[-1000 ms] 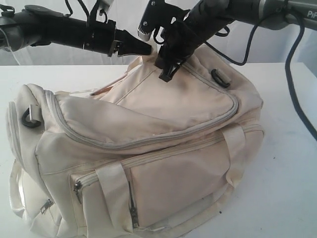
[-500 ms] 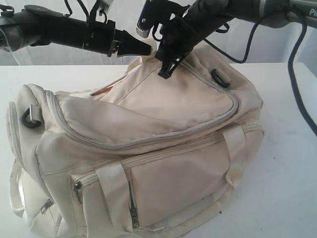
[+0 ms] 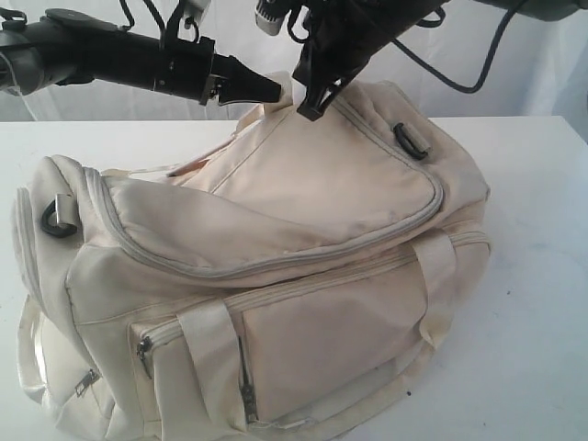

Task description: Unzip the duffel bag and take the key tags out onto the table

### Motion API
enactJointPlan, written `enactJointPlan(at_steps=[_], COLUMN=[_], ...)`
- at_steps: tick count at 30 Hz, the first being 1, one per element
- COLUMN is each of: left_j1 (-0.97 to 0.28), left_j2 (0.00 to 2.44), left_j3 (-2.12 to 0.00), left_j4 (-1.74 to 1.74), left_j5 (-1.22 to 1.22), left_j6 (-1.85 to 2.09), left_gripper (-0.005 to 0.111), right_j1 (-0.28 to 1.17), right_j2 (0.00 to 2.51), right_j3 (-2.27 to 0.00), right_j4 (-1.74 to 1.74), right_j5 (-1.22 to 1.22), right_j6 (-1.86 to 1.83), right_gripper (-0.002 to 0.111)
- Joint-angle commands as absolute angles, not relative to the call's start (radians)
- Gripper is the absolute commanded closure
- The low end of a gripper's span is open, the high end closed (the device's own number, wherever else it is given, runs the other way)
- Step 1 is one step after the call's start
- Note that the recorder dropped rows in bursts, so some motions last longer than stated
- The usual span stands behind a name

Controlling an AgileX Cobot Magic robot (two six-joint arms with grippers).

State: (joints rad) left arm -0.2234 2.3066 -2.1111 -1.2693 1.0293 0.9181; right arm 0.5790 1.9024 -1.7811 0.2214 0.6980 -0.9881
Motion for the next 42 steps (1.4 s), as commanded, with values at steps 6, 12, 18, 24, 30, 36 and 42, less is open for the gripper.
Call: enactJointPlan(at_steps=[6,12,18,24,30,36,42], left_j1=[-0.226,-0.226,-0.226,-0.226,-0.226,-0.226,-0.222], left_j2=[2.297,2.297,2.297,2.297,2.297,2.297,2.297], left_j3=[-2.117,-2.117,-2.117,-2.117,-2.117,-2.117,-2.117], left_j4=[-1.307,-1.307,-1.307,-1.307,-1.307,-1.307,-1.307], left_j5=[1.039,1.023,1.012,1.007,0.992,0.992,0.987], left_j6=[0.919,0.915,0.912,0.912,0.912,0.912,0.912], left_gripper=[0.107,0.107,0.107,0.107,0.107,0.107,0.107], right_j1=[0.578,0.576,0.576,0.576,0.576,0.576,0.576], right_j2=[1.852,1.844,1.831,1.825,1.825,1.825,1.823], right_j3=[-1.783,-1.783,-1.783,-1.777,-1.777,-1.777,-1.777], right_j4=[0.118,0.067,0.063,0.024,0.023,0.022,0.019], right_j5=[0.795,0.877,0.955,1.002,1.047,1.079,1.181], right_j6=[-0.863,-0.785,-0.774,-0.727,-0.7,-0.678,-0.646], right_gripper=[0.108,0.108,0.108,0.108,0.108,0.108,0.108])
